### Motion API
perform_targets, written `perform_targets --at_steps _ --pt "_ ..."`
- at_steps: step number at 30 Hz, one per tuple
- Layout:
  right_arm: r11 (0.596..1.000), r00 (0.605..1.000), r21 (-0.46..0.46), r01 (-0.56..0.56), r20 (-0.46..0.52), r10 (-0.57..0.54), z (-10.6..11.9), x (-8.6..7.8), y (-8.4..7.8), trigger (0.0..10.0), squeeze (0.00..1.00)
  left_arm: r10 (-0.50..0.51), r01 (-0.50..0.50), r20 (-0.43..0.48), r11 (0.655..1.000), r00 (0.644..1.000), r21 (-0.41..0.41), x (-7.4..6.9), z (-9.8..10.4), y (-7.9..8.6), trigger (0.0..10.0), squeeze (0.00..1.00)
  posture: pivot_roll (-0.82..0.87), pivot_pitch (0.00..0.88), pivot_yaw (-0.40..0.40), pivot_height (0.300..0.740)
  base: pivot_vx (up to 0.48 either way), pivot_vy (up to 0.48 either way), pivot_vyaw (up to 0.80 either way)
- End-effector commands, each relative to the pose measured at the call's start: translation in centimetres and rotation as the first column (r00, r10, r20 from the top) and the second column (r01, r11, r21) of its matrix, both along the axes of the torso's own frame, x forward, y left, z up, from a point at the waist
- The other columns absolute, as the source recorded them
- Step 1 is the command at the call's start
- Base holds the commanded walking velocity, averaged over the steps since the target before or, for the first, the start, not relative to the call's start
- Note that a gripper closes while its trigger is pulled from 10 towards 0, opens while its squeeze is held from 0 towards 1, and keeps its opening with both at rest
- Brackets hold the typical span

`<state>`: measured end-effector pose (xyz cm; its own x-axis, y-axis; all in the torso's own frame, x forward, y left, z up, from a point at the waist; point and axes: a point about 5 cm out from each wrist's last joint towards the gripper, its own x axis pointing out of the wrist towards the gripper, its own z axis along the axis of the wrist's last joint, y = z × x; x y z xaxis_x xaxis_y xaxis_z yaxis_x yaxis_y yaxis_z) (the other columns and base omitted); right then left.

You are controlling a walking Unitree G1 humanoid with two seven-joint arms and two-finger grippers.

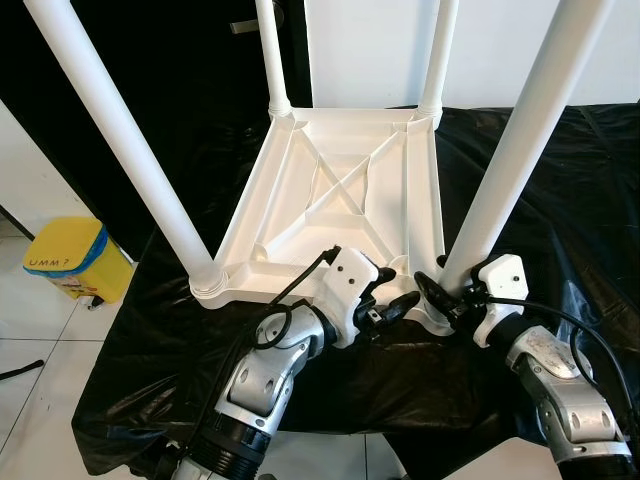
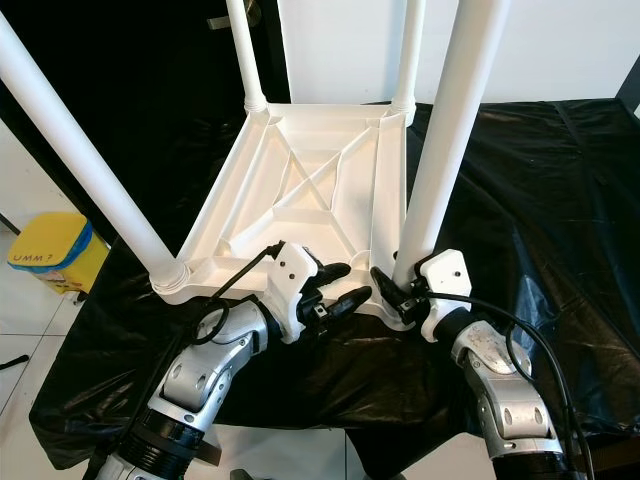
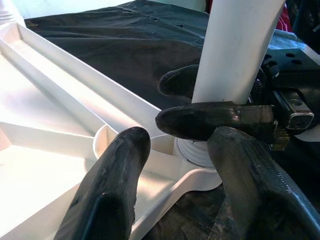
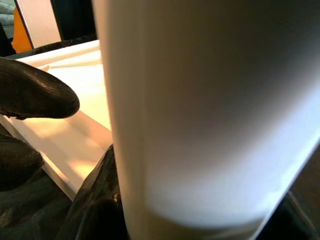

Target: Building children table

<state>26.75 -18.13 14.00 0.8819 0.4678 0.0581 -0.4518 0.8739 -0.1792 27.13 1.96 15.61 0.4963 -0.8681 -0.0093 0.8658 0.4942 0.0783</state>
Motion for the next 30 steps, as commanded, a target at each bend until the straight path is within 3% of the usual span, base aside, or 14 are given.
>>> perform_targets --at_steps 1,12,15,18,21,26,30 --pt "1.000 0.999 0.015 0.023 -0.034 -0.023 -0.9 -0.4 0.2 10.0 0.00 0.027 -0.027 0.005 1.000 1.000 0.005 0.0 -0.2 0.0 10.0 0.00 -0.24 0.054 0.056 0.740 0.000 0.000 0.00" --pt "0.991 0.993 0.069 0.118 -0.028 -0.116 -1.1 -0.7 0.4 10.0 0.00 0.013 -0.013 0.005 1.000 1.000 0.006 -0.2 -0.3 -0.2 10.0 0.00 -0.24 0.051 0.057 0.740 0.000 0.000 0.00" --pt "0.956 0.964 0.122 0.266 -0.045 -0.263 -1.4 -1.1 0.7 10.0 0.00 0.007 -0.007 0.000 1.000 1.000 0.007 -0.4 -0.4 -0.2 10.0 0.00 -0.24 0.051 0.053 0.740 0.000 0.000 0.00" --pt "0.942 0.951 0.134 0.309 -0.050 -0.305 -1.5 -1.1 0.7 10.0 0.00 0.006 -0.006 -0.001 1.000 1.000 0.006 -0.5 -0.4 -0.2 10.0 0.00 -0.24 0.050 0.050 0.740 0.000 0.000 0.00" --pt "0.894 0.913 0.185 0.408 -0.074 -0.401 -1.8 -1.4 1.6 10.0 0.00 0.005 -0.005 -0.002 1.000 1.000 0.004 -0.6 -0.5 -0.3 10.0 0.00 -0.24 0.047 0.043 0.740 0.000 0.000 0.00" --pt "0.896 0.920 0.208 0.393 -0.085 -0.383 -1.8 -1.6 3.0 10.0 0.00 0.006 -0.006 -0.004 1.000 1.000 -0.001 -0.6 -0.5 -0.4 10.0 0.00 -0.24 0.049 0.043 0.740 0.000 0.000 0.00" --pt "0.896 0.919 0.207 0.394 -0.085 -0.384 -1.7 -1.6 2.9 10.0 0.00 0.007 -0.007 -0.004 1.000 1.000 -0.001 -0.6 -0.5 -0.4 10.0 0.00 -0.23 0.056 0.037 0.740 0.000 0.000 0.00"
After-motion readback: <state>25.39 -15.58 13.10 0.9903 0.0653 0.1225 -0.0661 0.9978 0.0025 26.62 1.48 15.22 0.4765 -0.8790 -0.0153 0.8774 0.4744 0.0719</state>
